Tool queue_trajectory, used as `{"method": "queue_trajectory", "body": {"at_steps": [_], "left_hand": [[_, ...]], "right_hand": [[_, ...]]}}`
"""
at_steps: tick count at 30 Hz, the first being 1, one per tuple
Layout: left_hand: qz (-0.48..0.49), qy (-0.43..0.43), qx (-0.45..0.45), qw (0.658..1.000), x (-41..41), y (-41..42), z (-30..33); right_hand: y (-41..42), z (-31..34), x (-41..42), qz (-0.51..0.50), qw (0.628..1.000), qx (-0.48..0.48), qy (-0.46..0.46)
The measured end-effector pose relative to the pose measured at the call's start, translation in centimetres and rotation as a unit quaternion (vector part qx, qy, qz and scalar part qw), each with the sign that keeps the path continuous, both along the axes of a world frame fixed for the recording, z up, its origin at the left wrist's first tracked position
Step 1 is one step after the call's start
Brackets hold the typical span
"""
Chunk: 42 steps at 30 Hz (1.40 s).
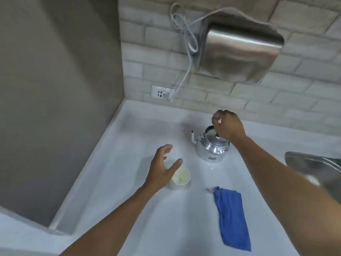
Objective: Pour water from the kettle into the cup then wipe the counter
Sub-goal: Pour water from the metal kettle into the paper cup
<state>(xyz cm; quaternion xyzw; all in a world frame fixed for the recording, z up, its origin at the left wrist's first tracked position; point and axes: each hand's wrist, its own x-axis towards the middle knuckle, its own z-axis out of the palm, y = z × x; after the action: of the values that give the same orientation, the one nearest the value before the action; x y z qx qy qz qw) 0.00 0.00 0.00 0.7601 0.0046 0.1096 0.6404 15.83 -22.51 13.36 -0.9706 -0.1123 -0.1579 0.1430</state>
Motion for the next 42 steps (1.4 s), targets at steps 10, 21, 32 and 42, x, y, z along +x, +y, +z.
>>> {"method": "queue_trajectory", "body": {"at_steps": [10,21,32,42], "left_hand": [[0.007,0.095,-0.021,0.995,-3.2,-2.1,-6.2],[0.053,0.127,0.114,0.984,-3.0,-3.2,-7.0],[0.057,0.138,0.157,0.976,-3.1,-3.5,-6.8],[0.036,0.124,0.162,0.978,-3.0,-3.2,-6.9]], "right_hand": [[-1.6,-4.0,3.8,-0.019,0.995,-0.089,0.035],[-2.2,-6.3,4.6,-0.039,0.992,-0.104,0.052],[-3.4,-6.3,4.9,-0.030,0.995,-0.097,-0.002],[-4.0,-5.2,1.2,0.038,0.994,-0.060,-0.083]]}}
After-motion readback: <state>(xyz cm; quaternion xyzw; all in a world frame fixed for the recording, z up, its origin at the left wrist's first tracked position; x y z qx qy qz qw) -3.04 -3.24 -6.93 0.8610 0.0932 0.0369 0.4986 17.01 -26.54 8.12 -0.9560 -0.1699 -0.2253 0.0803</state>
